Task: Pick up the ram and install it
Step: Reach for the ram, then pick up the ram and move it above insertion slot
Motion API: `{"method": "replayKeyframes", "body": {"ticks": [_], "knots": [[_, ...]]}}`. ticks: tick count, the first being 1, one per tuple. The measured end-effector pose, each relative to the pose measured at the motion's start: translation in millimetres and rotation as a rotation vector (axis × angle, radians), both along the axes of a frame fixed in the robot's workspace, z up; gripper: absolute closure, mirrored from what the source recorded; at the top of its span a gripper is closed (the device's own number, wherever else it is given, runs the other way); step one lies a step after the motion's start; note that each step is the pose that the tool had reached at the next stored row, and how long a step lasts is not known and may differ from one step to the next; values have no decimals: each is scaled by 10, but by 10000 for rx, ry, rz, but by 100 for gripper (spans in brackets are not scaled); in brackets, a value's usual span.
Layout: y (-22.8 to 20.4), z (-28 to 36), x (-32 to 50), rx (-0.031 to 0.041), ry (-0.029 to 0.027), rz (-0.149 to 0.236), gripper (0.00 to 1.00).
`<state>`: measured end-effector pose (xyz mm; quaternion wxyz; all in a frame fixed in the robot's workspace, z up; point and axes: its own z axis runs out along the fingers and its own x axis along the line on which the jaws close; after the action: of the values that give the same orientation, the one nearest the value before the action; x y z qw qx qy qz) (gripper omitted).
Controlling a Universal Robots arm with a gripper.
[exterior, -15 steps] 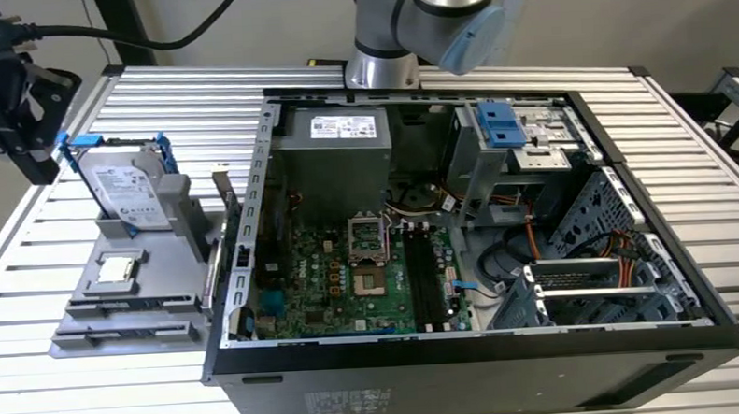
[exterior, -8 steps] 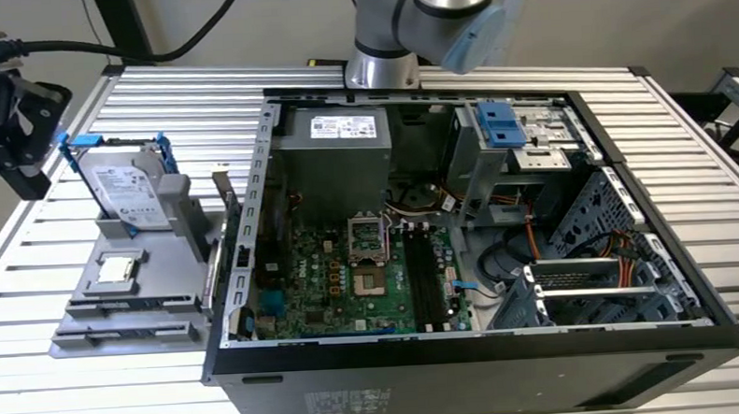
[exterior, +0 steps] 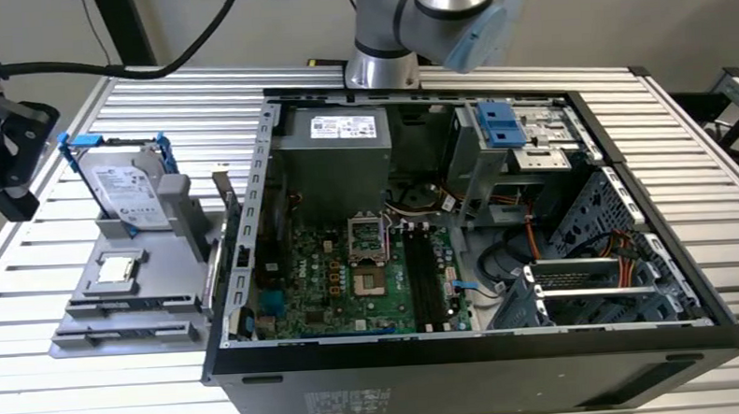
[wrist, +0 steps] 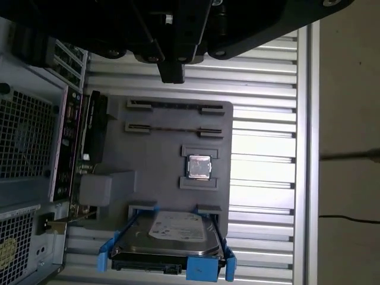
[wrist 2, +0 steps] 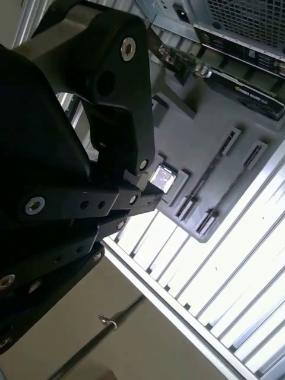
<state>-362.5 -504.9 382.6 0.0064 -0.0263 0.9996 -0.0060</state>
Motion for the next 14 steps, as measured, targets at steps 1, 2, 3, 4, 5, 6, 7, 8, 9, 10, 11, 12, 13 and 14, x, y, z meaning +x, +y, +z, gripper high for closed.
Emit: {"method": "replayKeyframes", "body": {"ticks": [1,2,3,4,5,6,7,8,9,10,11,12,13,14], "knots": [[-20,0,0,0,0,0,100],[-31,0,0,-1,1,-2,100],[-37,-1,-1,-1,1,-14,100],[-38,-1,-1,0,0,-30,100],[-38,-1,-1,-1,0,-34,100],[-38,-1,-1,0,0,-37,100],[-39,-1,-1,0,0,-119,100],[-39,-2,-1,0,0,-205,100],[-39,-1,-1,0,0,-208,100],[-39,-2,-1,0,-1,-211,100],[-39,-2,-1,1,-1,-214,100],[-39,-2,-1,1,-1,-218,100],[-39,-2,-1,1,-1,-221,100],[-39,-2,-1,1,-1,-224,100]]}}
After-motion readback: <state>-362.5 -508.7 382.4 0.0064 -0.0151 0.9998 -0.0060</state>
